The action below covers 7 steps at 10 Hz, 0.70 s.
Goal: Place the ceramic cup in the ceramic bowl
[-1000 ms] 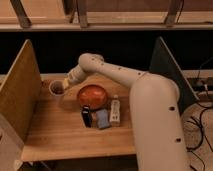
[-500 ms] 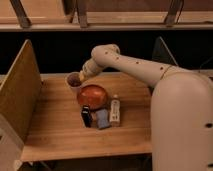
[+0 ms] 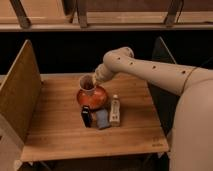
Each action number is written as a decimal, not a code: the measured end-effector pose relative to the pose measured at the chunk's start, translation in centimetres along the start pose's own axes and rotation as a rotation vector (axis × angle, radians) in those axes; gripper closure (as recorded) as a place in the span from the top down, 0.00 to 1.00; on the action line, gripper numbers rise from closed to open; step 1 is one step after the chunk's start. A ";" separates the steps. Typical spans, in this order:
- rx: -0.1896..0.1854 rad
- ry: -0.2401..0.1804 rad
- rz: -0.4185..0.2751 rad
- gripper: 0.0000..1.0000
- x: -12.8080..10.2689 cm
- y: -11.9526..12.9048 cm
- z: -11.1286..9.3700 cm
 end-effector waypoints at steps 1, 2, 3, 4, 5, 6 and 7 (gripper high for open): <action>0.000 0.009 0.027 0.00 0.6 -0.4 0.4; -0.003 0.028 0.060 0.00 1.3 -1.0 1.4; -0.005 0.043 0.075 0.00 1.7 -1.4 2.2; -0.006 0.056 0.086 0.00 1.7 -1.7 3.0; -0.004 0.061 0.086 0.00 1.5 -1.9 3.4; -0.001 0.068 0.083 0.00 1.1 -2.0 4.0; 0.004 0.071 0.086 0.00 0.9 -2.3 4.4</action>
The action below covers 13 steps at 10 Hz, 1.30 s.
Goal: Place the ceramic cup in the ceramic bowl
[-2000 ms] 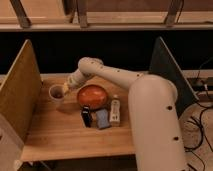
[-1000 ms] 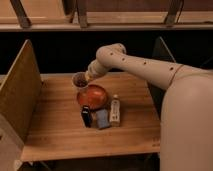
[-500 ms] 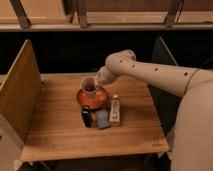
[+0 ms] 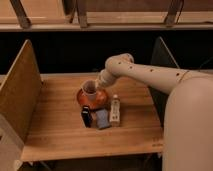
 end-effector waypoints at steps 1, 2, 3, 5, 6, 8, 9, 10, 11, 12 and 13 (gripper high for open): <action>0.007 0.003 0.008 0.00 -0.2 -0.4 0.4; 0.017 0.008 0.023 0.00 -0.3 -1.2 0.8; 0.022 0.016 0.038 0.00 -0.2 -1.7 1.4; 0.022 0.027 0.052 0.00 0.0 -1.9 2.6; 0.017 0.028 0.060 0.00 0.1 -2.0 3.1; 0.005 0.025 0.061 0.00 0.0 -2.1 3.6; -0.001 0.025 0.058 0.00 0.0 -1.9 3.8; -0.003 0.026 0.054 0.00 -0.1 -1.7 3.8; -0.003 0.026 0.054 0.04 -0.1 -1.7 3.9; -0.002 0.025 0.055 0.13 -0.1 -1.7 3.8; -0.003 0.026 0.054 0.25 -0.1 -1.7 3.9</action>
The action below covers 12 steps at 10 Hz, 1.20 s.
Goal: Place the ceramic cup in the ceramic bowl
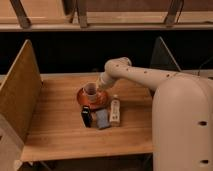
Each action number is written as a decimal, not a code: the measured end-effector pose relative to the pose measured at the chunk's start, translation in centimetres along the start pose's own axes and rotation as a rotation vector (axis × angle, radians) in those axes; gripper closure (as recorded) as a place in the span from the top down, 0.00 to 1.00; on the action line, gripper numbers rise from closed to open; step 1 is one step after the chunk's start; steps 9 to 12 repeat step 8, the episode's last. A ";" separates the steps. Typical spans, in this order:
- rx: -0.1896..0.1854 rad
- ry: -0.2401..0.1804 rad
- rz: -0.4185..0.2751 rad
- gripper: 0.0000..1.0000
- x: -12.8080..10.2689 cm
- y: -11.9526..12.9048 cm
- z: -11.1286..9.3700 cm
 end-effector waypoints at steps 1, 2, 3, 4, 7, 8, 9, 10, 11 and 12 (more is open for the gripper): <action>0.000 0.000 0.000 0.35 0.0 0.0 0.0; 0.000 0.000 0.000 0.43 0.0 0.0 0.0; 0.000 0.000 0.001 0.55 0.0 0.0 0.0; 0.000 -0.001 0.001 0.63 0.0 -0.1 0.0; 0.000 -0.001 0.001 0.80 0.0 -0.1 -0.1; 0.000 -0.001 0.001 0.80 0.0 -0.1 -0.1; 0.000 -0.001 0.001 0.80 0.0 -0.1 -0.1; 0.000 -0.001 0.001 0.80 0.0 -0.1 -0.1; 0.000 -0.001 0.001 0.80 0.0 -0.1 -0.1; 0.000 -0.001 0.001 0.80 0.0 -0.1 -0.1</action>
